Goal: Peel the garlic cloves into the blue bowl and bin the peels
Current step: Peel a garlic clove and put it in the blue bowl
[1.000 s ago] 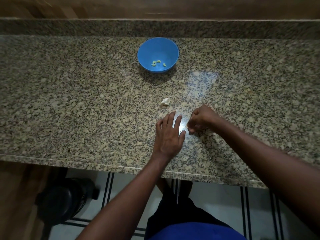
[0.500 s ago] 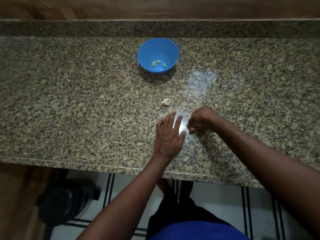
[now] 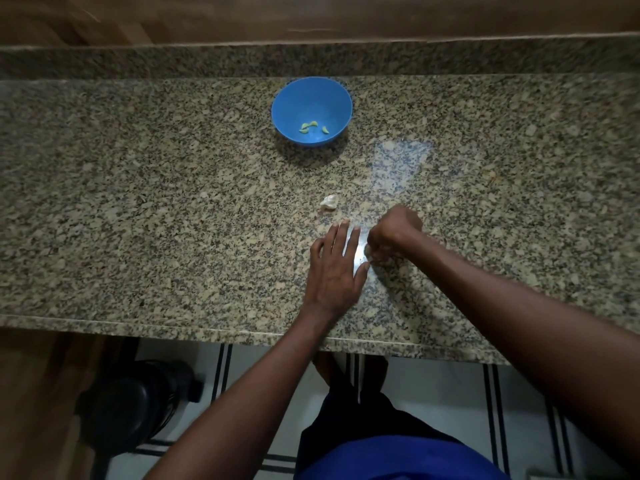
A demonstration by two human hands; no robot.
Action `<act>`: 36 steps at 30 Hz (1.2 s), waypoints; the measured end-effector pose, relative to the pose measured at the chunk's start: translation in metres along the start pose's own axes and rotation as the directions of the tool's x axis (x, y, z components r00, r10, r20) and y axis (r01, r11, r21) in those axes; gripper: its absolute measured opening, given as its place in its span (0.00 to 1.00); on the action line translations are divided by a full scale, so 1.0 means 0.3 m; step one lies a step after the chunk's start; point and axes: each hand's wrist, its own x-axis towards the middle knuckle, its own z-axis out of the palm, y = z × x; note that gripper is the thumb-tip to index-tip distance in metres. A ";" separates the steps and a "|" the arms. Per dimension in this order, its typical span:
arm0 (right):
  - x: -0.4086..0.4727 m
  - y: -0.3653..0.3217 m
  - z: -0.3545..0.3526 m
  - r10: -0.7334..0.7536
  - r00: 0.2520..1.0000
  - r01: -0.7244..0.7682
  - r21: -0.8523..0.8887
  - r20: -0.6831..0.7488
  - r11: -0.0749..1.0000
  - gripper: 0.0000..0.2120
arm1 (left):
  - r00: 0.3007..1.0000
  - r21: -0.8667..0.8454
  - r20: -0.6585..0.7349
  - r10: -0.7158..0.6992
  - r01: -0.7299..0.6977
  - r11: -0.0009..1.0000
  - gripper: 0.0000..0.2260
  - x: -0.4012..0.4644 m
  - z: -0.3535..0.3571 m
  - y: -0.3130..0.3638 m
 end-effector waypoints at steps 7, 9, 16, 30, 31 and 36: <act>-0.004 0.008 0.052 -0.214 0.961 0.197 -0.111 -0.176 0.974 0.04 | 0.999 -0.071 0.036 -0.021 0.023 0.997 0.29 0.005 -0.019 0.005; -0.014 0.038 0.032 -0.293 0.949 0.274 -0.156 -0.114 0.949 0.04 | 0.998 -0.126 0.035 -0.042 0.046 0.991 0.29 0.004 -0.033 0.006; -0.027 0.218 -0.083 -0.383 0.913 0.303 0.398 0.140 0.866 0.03 | 0.966 -0.557 -0.041 -0.254 0.189 0.809 0.11 0.006 -0.101 0.026; -0.074 0.279 -0.104 -0.529 0.833 0.461 0.326 0.163 0.825 0.08 | 0.922 -0.888 0.314 -0.228 0.370 0.273 0.08 0.060 -0.218 0.106; -0.081 0.277 -0.114 -0.556 0.809 0.495 0.288 0.193 0.820 0.10 | 0.916 -0.889 0.329 -0.227 0.382 0.254 0.08 0.065 -0.220 0.107; -0.076 0.284 -0.164 -0.539 0.773 0.423 0.361 0.334 0.831 0.15 | 0.911 -0.877 0.354 -0.209 0.402 0.264 0.06 0.090 -0.234 0.111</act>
